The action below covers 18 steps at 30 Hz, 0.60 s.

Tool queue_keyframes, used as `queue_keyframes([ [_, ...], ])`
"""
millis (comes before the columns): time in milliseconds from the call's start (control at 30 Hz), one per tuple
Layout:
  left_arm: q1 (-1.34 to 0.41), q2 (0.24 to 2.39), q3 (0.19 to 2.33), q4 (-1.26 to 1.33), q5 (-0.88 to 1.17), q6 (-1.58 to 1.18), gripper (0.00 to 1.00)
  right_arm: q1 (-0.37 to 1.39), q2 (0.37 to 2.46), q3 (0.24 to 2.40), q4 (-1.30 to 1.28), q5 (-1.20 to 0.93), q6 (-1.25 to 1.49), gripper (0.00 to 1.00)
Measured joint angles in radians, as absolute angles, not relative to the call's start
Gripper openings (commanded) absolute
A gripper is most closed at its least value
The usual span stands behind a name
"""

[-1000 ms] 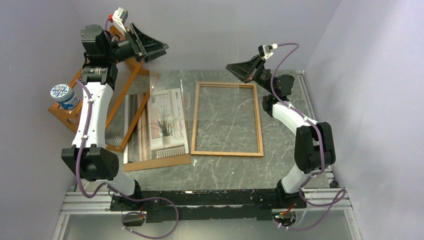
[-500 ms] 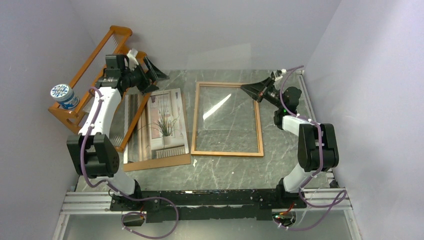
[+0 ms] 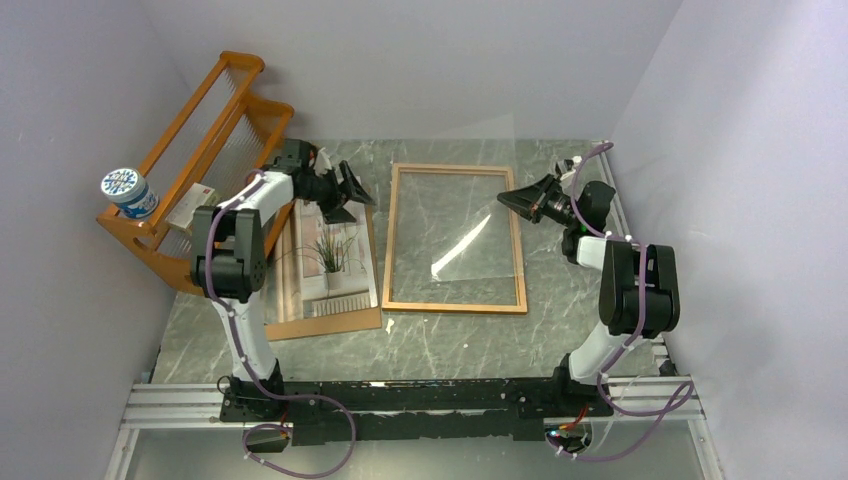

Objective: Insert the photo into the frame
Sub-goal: Place the photo frame item in the photo frame.

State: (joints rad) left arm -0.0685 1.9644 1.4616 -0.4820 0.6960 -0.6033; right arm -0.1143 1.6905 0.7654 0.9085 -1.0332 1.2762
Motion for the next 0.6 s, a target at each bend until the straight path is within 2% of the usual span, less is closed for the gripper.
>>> queue_keyframes([
  [133, -0.118, 2.015, 1.495, -0.463, 0.711, -0.595, 0.74, -0.117, 1.703, 0.76, 0.875, -1.043, 1.226, 0.0],
  [400, -0.131, 2.1, 1.561, -0.418, 0.709, -0.595, 0.76, -0.117, 1.747, 0.728, 0.838, -1.049, 1.166, 0.0],
  [600, -0.146, 2.16, 1.576, -0.418, 0.709, -0.594, 0.69, -0.117, 1.79, 0.715, 0.896, -1.051, 1.189, 0.0],
])
